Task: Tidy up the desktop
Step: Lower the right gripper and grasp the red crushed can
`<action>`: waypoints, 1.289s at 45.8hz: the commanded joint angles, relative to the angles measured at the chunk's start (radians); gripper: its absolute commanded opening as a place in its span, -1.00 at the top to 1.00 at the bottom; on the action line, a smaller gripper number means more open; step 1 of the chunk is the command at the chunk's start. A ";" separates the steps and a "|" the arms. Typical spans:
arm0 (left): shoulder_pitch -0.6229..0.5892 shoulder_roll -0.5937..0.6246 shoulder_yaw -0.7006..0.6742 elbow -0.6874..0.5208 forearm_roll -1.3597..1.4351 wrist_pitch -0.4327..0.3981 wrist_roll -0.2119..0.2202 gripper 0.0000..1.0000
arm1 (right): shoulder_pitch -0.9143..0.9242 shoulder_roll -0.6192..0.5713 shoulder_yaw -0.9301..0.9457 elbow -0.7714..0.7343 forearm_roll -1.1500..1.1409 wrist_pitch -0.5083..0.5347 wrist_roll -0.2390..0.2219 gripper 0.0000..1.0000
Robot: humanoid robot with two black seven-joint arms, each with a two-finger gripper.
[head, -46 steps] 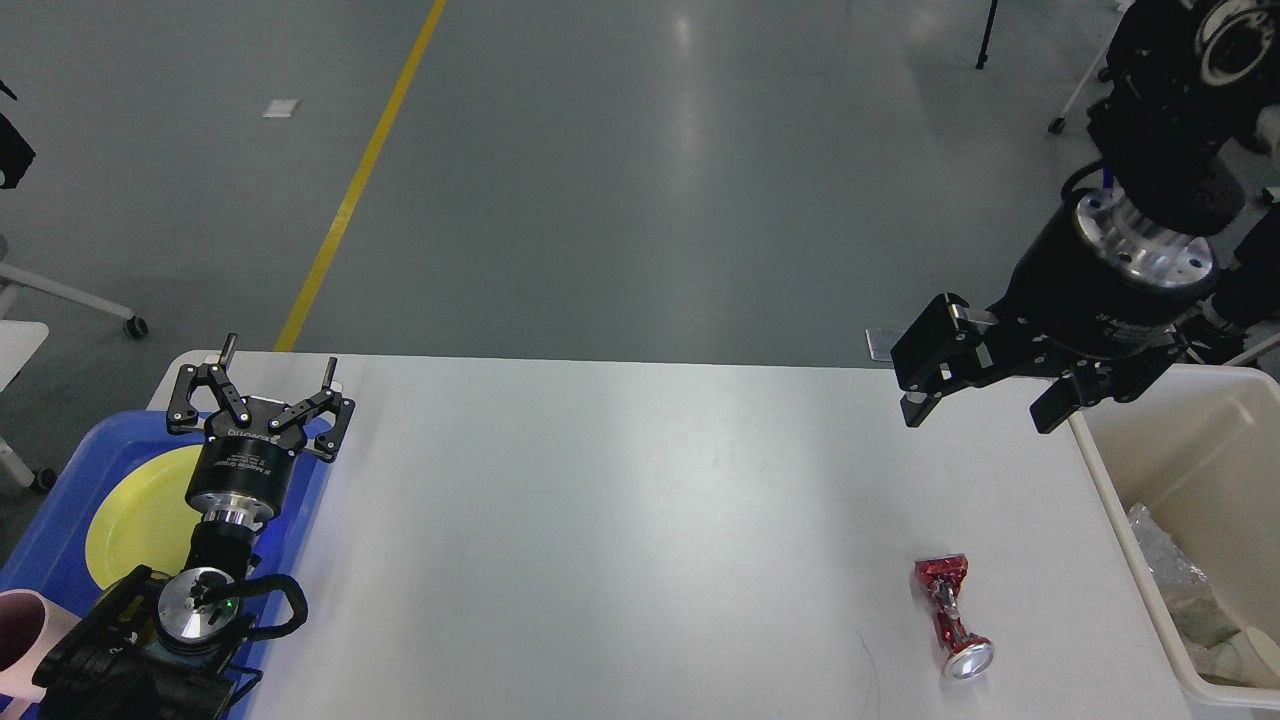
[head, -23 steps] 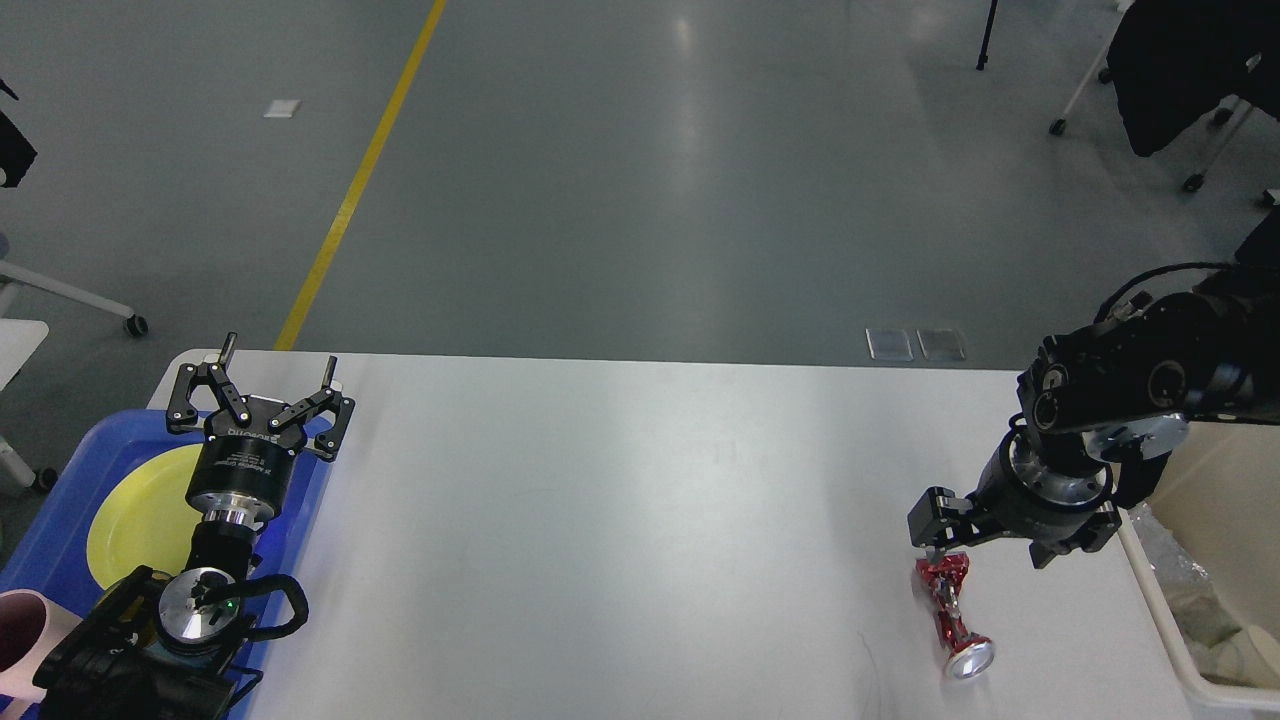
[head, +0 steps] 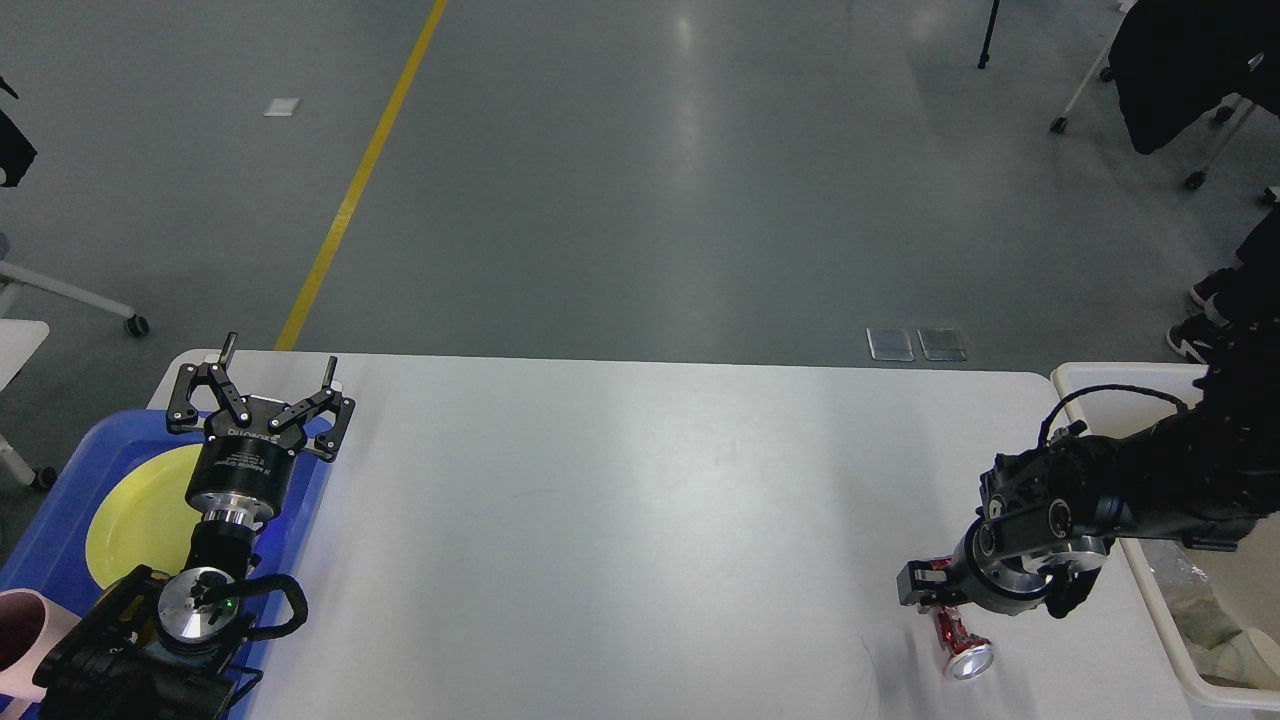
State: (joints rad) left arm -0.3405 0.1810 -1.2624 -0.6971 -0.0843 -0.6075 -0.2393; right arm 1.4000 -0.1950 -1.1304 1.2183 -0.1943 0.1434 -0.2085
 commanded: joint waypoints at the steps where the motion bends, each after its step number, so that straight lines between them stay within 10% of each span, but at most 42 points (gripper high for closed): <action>1: 0.000 0.000 0.000 -0.001 0.000 0.000 0.000 -0.93 | -0.047 0.017 -0.002 -0.048 -0.005 -0.005 0.000 -0.80; 38: 0.000 0.000 0.000 0.001 0.000 0.000 0.000 -0.93 | -0.165 0.039 0.001 -0.198 -0.014 -0.007 0.000 -0.25; 44: 0.000 0.000 0.000 0.001 0.000 0.000 0.000 -0.93 | -0.167 0.039 0.001 -0.198 -0.013 -0.008 0.001 0.04; 50: 0.000 0.000 0.000 0.001 0.000 0.000 0.000 -0.93 | -0.157 0.039 0.015 -0.191 -0.010 -0.005 0.001 0.97; 59: 0.000 0.000 0.000 0.001 0.000 0.000 0.000 -0.93 | -0.125 0.029 0.017 -0.183 0.006 0.001 0.005 1.00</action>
State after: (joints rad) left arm -0.3405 0.1810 -1.2624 -0.6964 -0.0843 -0.6076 -0.2393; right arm 1.2558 -0.1581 -1.1156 1.0318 -0.1991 0.1415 -0.2063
